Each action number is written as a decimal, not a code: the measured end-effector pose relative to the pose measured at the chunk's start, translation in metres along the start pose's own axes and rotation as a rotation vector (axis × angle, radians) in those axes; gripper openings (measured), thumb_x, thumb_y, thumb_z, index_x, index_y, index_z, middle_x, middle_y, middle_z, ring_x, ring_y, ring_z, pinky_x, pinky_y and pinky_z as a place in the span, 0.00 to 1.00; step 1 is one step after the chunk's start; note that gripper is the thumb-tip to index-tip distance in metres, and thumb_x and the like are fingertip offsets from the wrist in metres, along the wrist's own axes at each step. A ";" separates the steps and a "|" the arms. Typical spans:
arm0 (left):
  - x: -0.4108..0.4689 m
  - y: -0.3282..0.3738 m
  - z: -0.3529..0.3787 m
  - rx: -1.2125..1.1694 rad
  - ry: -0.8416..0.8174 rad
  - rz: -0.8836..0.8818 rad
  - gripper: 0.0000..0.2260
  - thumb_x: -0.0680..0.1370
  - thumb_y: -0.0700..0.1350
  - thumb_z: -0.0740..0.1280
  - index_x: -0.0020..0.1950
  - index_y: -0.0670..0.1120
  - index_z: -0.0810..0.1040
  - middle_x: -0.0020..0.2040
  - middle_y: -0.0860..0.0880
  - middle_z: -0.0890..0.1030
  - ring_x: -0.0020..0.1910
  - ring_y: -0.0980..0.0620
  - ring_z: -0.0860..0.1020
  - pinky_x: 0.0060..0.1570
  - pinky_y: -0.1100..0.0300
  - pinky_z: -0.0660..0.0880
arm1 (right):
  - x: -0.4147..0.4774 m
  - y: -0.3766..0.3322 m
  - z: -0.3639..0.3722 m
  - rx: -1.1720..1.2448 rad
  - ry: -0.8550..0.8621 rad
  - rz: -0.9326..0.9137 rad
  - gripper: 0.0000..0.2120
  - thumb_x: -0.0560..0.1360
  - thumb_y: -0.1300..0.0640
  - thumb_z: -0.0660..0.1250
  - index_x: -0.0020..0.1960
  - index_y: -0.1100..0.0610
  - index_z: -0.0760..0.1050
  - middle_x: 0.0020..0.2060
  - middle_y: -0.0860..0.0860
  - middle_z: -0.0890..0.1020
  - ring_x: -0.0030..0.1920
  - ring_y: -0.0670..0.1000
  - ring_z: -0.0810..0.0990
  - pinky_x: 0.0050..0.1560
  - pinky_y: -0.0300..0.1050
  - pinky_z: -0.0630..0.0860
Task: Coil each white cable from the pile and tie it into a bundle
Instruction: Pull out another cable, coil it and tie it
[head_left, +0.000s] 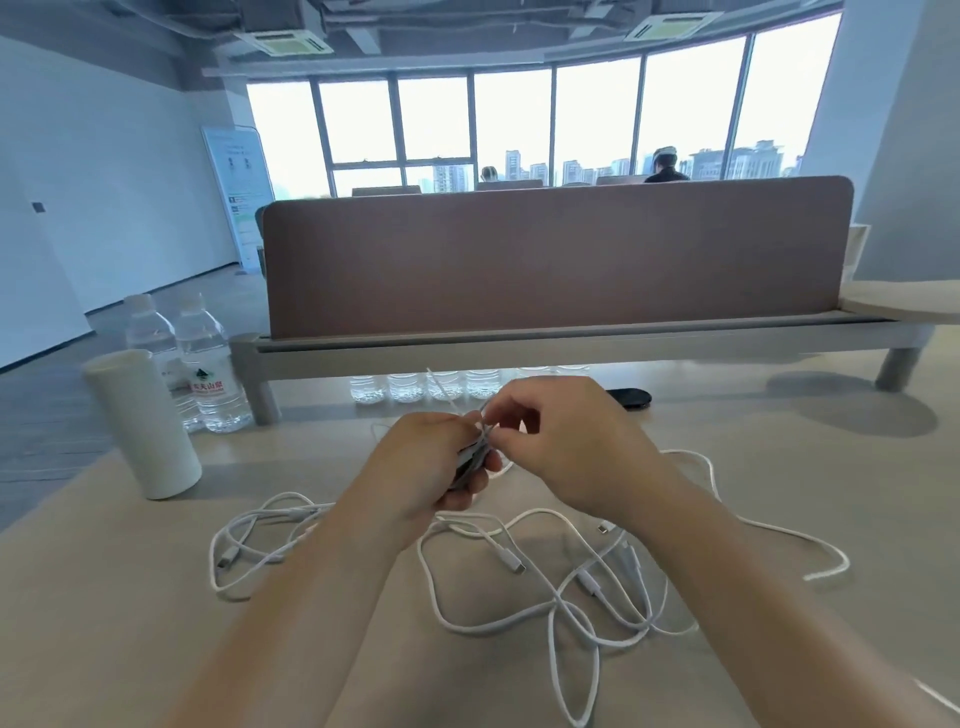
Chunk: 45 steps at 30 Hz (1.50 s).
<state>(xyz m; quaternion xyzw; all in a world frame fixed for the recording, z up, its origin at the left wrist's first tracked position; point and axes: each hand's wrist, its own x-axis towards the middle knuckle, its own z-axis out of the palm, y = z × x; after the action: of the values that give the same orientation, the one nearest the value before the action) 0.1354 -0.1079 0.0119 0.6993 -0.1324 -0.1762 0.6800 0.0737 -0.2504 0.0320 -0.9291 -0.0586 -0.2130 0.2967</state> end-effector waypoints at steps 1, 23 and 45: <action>0.000 0.000 0.001 -0.002 0.006 0.002 0.12 0.82 0.38 0.59 0.44 0.37 0.78 0.31 0.44 0.77 0.26 0.49 0.70 0.21 0.66 0.61 | 0.000 -0.001 0.003 -0.018 0.001 -0.001 0.04 0.76 0.53 0.69 0.48 0.48 0.82 0.37 0.41 0.81 0.36 0.43 0.74 0.39 0.41 0.71; 0.004 -0.001 0.002 -0.083 0.055 0.001 0.12 0.84 0.41 0.59 0.46 0.36 0.77 0.33 0.43 0.76 0.25 0.51 0.70 0.20 0.65 0.58 | 0.001 -0.003 0.020 0.478 0.186 0.244 0.06 0.76 0.62 0.69 0.40 0.58 0.80 0.29 0.50 0.83 0.27 0.43 0.74 0.33 0.38 0.70; 0.004 0.000 -0.001 -0.087 0.064 -0.039 0.11 0.83 0.39 0.61 0.43 0.37 0.77 0.28 0.45 0.79 0.27 0.48 0.72 0.19 0.67 0.59 | 0.003 0.008 0.010 0.750 0.053 0.231 0.06 0.79 0.69 0.65 0.49 0.69 0.81 0.32 0.54 0.84 0.30 0.48 0.81 0.36 0.39 0.81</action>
<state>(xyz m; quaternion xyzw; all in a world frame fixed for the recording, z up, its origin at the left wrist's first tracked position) 0.1397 -0.1091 0.0121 0.6769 -0.0892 -0.1728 0.7099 0.0822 -0.2511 0.0218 -0.7509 -0.0196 -0.1657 0.6390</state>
